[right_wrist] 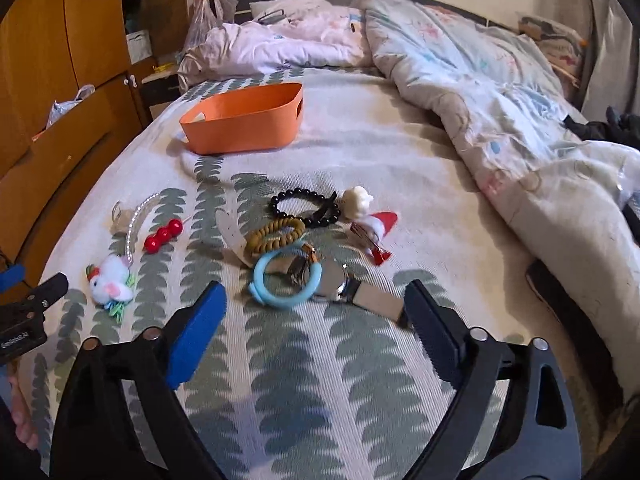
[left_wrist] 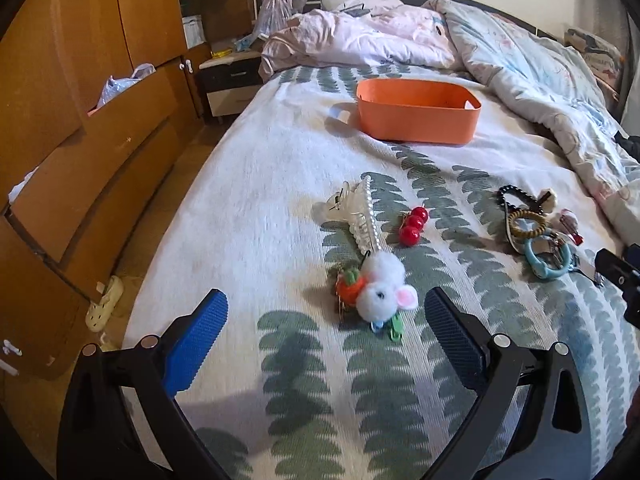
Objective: Organize jewelry
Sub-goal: 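Move both tools down toward the scattered accessories, then grasp the white bunny charm with the left tool while the right tool grasps the blue bangle, then lower and release the bunny with the left tool while the right tool sets the bangle aside, then grasp the pearl claw clip with the left tool while the right tool grasps the wooden bracelet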
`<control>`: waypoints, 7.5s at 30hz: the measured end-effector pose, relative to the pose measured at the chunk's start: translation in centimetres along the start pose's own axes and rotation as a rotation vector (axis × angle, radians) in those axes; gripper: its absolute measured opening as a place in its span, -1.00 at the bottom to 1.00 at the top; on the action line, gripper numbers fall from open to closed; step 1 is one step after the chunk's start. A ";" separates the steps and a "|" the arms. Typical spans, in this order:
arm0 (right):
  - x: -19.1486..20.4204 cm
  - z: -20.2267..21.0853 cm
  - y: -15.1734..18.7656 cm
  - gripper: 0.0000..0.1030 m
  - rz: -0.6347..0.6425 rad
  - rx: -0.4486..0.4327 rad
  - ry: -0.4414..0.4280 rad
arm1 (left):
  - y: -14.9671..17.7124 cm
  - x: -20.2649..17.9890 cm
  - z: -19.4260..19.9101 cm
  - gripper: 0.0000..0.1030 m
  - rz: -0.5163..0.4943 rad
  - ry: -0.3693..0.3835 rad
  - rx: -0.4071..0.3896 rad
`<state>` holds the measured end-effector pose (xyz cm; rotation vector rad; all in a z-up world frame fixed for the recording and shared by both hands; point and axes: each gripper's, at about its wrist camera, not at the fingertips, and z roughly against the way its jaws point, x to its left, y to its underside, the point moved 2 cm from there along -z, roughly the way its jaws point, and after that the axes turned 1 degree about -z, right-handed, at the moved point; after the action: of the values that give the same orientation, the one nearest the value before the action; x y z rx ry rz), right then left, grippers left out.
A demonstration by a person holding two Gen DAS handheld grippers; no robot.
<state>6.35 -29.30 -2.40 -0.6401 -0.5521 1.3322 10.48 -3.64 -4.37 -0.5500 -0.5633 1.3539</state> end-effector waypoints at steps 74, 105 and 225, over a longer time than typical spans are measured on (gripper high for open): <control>-0.6 -0.4 -1.4 -0.58 -0.053 -0.032 -0.198 | -1.7 0.2 -3.5 -0.11 -0.015 0.195 0.014; -0.7 13.6 1.4 -0.59 -0.086 -0.228 -0.228 | 1.2 0.8 5.4 -0.11 -0.018 0.132 -0.111; 0.7 -9.2 -3.2 0.11 -0.050 0.172 -0.064 | -6.0 -1.7 -10.7 0.68 -0.050 0.065 0.155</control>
<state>15.09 -29.96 -6.72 -0.4413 -0.4963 1.3401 21.76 -6.59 -8.51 -0.4489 -0.4121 1.3147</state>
